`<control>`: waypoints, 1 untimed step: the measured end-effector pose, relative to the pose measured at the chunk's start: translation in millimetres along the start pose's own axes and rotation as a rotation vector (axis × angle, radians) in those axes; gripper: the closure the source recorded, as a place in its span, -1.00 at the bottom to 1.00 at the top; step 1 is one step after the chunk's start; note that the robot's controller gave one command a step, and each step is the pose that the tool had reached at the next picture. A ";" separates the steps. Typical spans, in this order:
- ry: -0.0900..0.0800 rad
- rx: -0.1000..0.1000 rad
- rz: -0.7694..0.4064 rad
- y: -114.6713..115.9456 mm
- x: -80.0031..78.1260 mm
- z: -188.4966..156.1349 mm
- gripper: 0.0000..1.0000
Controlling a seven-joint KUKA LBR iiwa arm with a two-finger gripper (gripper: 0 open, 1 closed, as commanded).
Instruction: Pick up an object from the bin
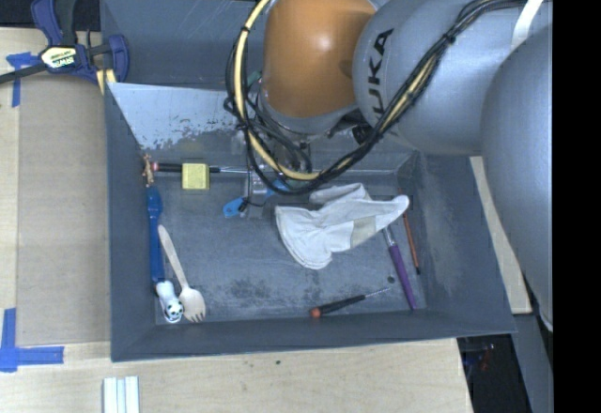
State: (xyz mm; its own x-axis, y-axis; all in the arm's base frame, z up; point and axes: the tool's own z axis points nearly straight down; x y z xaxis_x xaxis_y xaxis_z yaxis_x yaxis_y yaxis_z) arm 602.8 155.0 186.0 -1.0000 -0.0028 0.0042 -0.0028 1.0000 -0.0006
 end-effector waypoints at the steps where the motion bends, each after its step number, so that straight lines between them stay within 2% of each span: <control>1: -0.007 -0.002 0.003 -0.8 -1.3 -5.7 -1.00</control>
Offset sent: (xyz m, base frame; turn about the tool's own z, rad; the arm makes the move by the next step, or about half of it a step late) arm 0.0010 -0.0046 0.0573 0.0503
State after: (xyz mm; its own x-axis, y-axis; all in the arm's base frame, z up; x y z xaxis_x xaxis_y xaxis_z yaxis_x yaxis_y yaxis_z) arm 604.1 154.2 191.7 -1.0000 0.0002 -0.0033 0.0002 1.0000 0.0009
